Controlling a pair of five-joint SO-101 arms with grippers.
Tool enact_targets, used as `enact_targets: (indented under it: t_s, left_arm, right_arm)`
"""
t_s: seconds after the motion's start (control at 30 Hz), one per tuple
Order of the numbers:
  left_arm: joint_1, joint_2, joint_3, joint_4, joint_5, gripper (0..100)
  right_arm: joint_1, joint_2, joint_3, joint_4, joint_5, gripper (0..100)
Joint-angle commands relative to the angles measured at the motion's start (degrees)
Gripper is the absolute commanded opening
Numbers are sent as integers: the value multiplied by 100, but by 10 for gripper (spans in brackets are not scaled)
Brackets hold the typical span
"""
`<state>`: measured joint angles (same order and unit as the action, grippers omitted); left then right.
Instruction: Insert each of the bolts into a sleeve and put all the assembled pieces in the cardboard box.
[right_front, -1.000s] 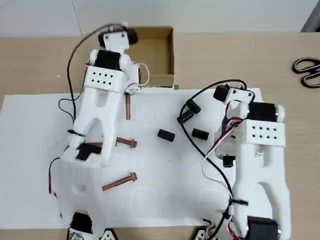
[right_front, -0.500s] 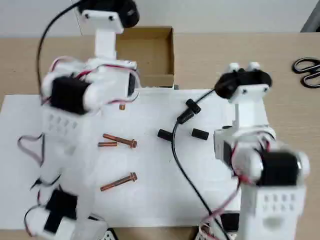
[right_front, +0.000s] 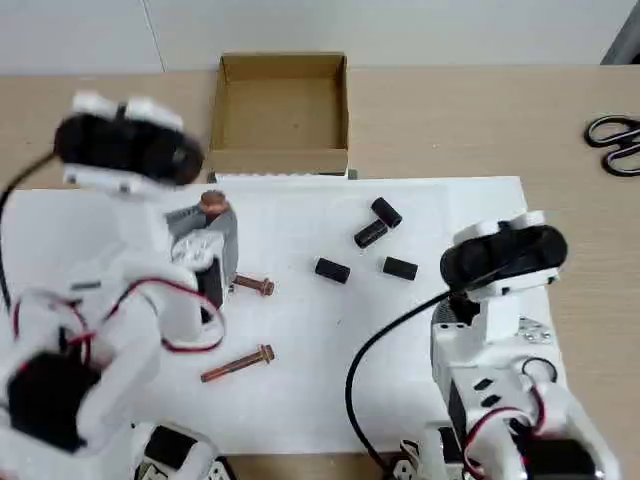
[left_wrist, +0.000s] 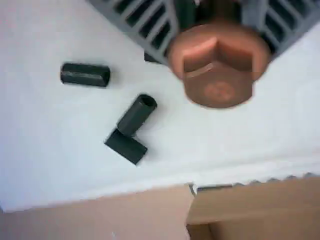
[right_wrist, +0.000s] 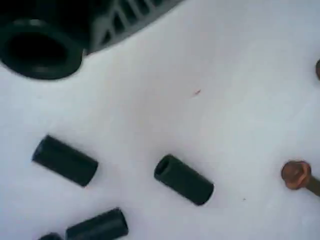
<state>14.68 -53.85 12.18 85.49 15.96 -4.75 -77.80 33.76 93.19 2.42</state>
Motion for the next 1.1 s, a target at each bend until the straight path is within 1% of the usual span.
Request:
enact_targets:
  t_s: [0.0,0.1,0.17,0.27,0.33,0.37,0.43,0.6,0.7,0.87,0.97,1.07]
  left_arm:
    - [-299,-1345,1859,-1371,44,6]
    - [-466,-2532,3415,-2541,44,6]
    - [-457,-3376,4409,-3156,44,6]
    - [-431,-4633,5613,-3745,44,6]
    - [-422,-5178,6123,-3877,44,6]
    - [-431,-5108,6158,-3868,62,6]
    - [-457,-4905,6141,-3921,352,6]
    - [-422,-4967,6334,-4536,923,6]
    - [-448,-4967,6448,-4580,1143,6]
    - [-413,-4967,6448,-4580,1618,6]
    - [-404,-4967,6448,-4563,1697,6]
    - [-167,-4967,6448,-4563,1776,6]
  right_arm:
    - [-127,-347,563,-716,-35,2]
    - [-418,-593,1160,-1218,-70,2]
    - [-646,-796,1574,-1604,-79,2]
    - [-919,-1130,2251,-2229,-70,2]
    - [-1103,-1385,2690,-2580,-62,2]
    - [-1218,-1525,2927,-2747,-44,2]
    - [-1473,-1824,3367,-3029,-44,2]
    - [-2316,-2615,4413,-3582,-35,2]
    - [-2712,-2624,4835,-3899,-35,2]
    - [-3160,-2580,5363,-4734,-35,2]
    - [-3433,-2580,5565,-4936,-35,2]
    - [-3670,-2580,5697,-5033,-35,2]
